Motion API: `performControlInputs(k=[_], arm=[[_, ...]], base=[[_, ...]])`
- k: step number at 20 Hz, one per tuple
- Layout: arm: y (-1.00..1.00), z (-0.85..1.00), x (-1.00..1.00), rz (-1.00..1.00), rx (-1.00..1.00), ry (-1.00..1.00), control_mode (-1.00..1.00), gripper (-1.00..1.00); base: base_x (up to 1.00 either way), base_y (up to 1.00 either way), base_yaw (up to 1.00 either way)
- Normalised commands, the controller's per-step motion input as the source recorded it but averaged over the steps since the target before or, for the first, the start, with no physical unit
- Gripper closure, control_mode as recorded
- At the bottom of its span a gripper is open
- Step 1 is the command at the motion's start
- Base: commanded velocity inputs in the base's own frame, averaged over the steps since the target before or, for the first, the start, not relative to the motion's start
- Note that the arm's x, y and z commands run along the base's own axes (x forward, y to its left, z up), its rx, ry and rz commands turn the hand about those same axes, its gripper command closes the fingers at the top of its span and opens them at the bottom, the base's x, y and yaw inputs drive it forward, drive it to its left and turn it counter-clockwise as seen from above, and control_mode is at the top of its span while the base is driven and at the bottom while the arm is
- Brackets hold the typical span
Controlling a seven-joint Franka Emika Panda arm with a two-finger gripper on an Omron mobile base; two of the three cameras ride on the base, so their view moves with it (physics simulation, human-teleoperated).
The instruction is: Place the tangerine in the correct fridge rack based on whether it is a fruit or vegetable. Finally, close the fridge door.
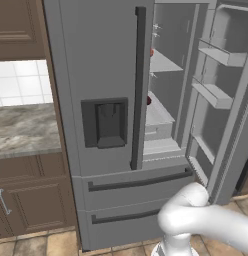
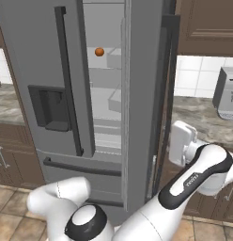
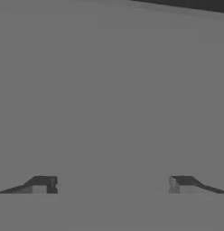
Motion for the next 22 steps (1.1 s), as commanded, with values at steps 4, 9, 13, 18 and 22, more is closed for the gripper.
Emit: performControlInputs(k=[4,9,13,18,22], arm=[[1.00,0.00,-0.17,0.01,0.00,-0.03,-1.00,-1.00],[1.00,0.04,-0.01,-0.08,-0.01,-0.08,-1.00,-1.00],[1.00,0.18,0.28,-0.25,-0.02,-0.07,-1.00,-1.00],[1.00,0.27,0.55,-0.27,-0.01,-0.01,-1.00,-1.00],[0.99,0.33,0.64,-0.26,0.00,0.00,-1.00,-1.00]], base=[[0.00,0.00,0.00],[0.00,0.00,0.00],[0.00,0.00,0.00],[0.00,0.00,0.00],[0.00,0.00,0.00]])
